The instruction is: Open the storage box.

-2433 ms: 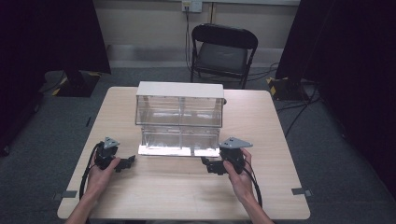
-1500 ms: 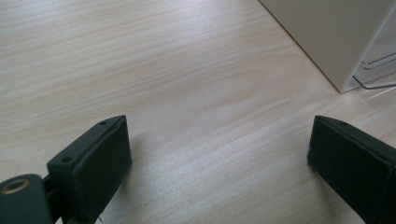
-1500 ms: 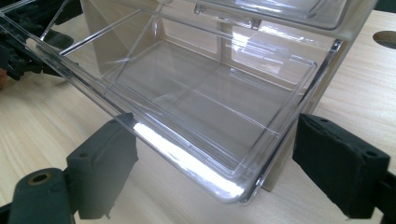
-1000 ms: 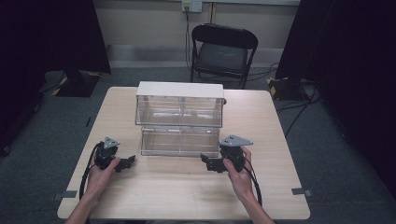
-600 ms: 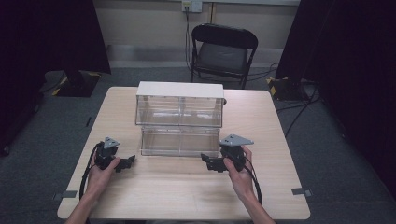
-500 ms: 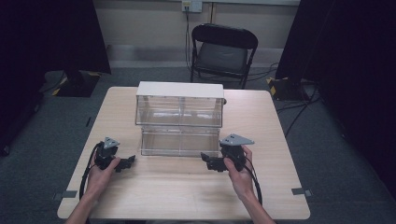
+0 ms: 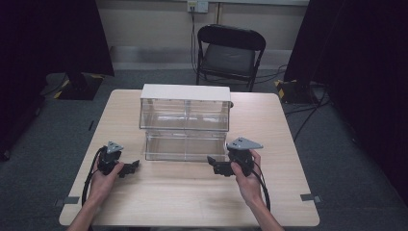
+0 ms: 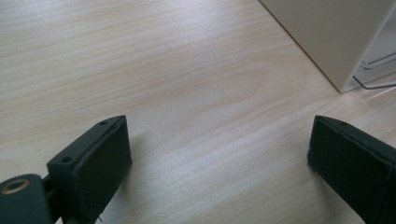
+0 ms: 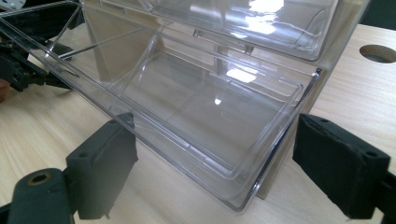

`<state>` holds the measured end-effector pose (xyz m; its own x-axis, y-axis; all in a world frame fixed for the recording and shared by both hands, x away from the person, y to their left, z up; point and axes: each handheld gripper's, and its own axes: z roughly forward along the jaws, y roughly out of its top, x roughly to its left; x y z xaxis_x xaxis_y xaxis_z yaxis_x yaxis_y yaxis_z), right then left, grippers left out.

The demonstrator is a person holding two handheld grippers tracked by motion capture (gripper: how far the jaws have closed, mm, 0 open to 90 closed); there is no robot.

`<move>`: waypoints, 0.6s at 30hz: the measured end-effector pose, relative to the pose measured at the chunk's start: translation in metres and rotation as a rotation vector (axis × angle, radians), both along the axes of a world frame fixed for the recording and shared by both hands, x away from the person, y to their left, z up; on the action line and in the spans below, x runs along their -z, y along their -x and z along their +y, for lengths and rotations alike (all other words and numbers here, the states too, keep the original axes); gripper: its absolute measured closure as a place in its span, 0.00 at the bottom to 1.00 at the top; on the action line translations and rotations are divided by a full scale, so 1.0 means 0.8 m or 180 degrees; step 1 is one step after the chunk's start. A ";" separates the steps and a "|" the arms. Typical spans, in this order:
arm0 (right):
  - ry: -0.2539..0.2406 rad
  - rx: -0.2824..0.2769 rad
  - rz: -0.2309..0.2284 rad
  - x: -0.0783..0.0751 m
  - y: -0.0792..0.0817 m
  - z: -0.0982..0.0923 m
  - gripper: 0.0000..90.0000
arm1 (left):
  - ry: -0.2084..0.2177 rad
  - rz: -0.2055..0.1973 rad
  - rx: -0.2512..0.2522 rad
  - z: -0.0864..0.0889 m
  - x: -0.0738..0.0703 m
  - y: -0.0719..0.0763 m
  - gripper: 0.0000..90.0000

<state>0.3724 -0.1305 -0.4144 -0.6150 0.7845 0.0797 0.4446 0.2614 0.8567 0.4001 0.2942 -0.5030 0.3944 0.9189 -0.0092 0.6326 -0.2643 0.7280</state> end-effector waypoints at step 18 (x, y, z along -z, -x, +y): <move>-0.0087 0.0088 -0.0003 -0.003 -0.007 0.002 0.15 | -0.0003 -0.0002 -0.0023 -0.001 0.000 0.001 0.06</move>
<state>0.3782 -0.1291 -0.4116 -0.5932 0.7987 0.1009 0.4506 0.2255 0.8638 0.3996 0.2938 -0.5031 0.3878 0.9217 -0.0080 0.6341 -0.2605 0.7280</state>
